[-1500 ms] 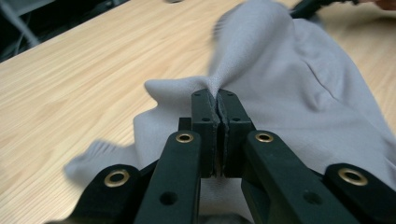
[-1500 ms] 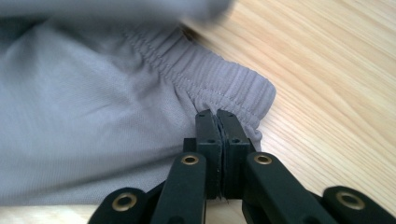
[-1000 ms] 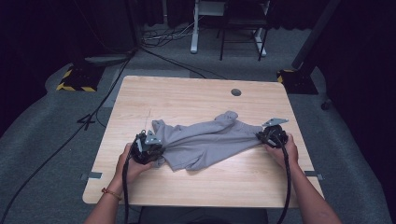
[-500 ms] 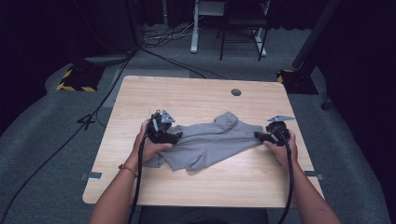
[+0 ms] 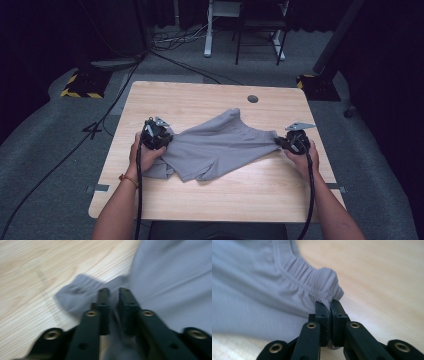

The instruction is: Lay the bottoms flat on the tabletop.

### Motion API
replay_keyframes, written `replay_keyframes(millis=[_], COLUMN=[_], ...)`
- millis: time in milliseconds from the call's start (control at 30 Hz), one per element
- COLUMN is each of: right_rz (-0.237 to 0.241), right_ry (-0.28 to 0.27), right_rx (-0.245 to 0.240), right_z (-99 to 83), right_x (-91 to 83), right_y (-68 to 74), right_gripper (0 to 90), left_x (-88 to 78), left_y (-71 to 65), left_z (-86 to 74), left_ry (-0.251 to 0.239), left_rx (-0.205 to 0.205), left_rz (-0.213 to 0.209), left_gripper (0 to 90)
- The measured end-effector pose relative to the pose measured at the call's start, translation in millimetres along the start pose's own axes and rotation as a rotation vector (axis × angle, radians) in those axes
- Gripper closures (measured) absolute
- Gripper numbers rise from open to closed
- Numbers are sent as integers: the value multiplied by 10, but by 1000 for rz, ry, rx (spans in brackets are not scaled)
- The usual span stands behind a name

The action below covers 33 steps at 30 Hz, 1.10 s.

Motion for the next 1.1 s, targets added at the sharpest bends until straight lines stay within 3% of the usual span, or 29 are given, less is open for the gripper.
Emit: replay_keyframes(millis=[67, 100, 133, 167, 267, 433, 467, 533, 600, 667, 700, 767, 833, 867, 900, 1000, 1100], right_rz=[-20, -27, -59, -96, -128, -166, -170, -164, -193, -207, -172, -106, -52, -52, 23, 116, 151], right_ry=[-44, -60, -65, -72, -27, 45, 64, 79, 102, 92, 54, 1, -13, -13, -12, 9, 60], right_rx=[28, 47, 52, 57, 113, 167, 172, 195, 177, 175, 165, 144, 94, 94, 36, -7, -55], right_z=[68, 90, 99, 91, -19, -188, -218, -265, -272, -257, -212, -153, -117, -117, -88, -57, -65], right_x=[-133, -195, -245, -277, -264, -192, -173, -153, -154, -164, -190, -201, -167, -167, -98, 41, 163], right_y=[-63, -108, -161, -217, -358, -559, -589, -616, -625, -623, -572, -483, -355, -355, -194, 26, 172], right_gripper=[861, 861, 860, 860, 856, 835, 793, 744, 594, 555, 520, 498, 466, 466, 462, 433, 443], left_x=[28, 36, 43, 46, 11, -52, -60, -94, -181, -234, -312, -324, -282, -282, -229, -216, -213], left_y=[48, 61, 65, 65, 76, 50, 32, -45, -160, -219, -369, -504, -593, -593, -645, -644, -624], left_z=[-69, -103, -139, -171, -232, -323, -333, -338, -332, -325, -332, -369, -423, -423, -453, -444, -439], left_ry=[52, 62, 64, 65, 50, 34, 29, -15, -65, -81, -66, -48, -3, -3, -2, -15, -26], left_rx=[6, 1, 2, -7, -14, -18, -17, -53, -36, -19, 24, 68, 115, 115, 120, 109, 120], left_rz=[34, 21, -14, -21, -27, -36, -52, -108, -178, -192, -255, -249, -211, -211, -222, -256, -248], left_gripper=[790, 754, 737, 730, 709, 764, 743, 554, 504, 450, 423, 351, 350, 365, 412, 552, 658])
Point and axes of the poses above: each handheld gripper's, and its own axes: x roughly forward along the jaws, z roughly out of its top, y roughly to its left, the point moved 5 cm from there along x, roughly forward along the jaws, and after that the axes turned 1 degree about z, right-handed, at the moved point
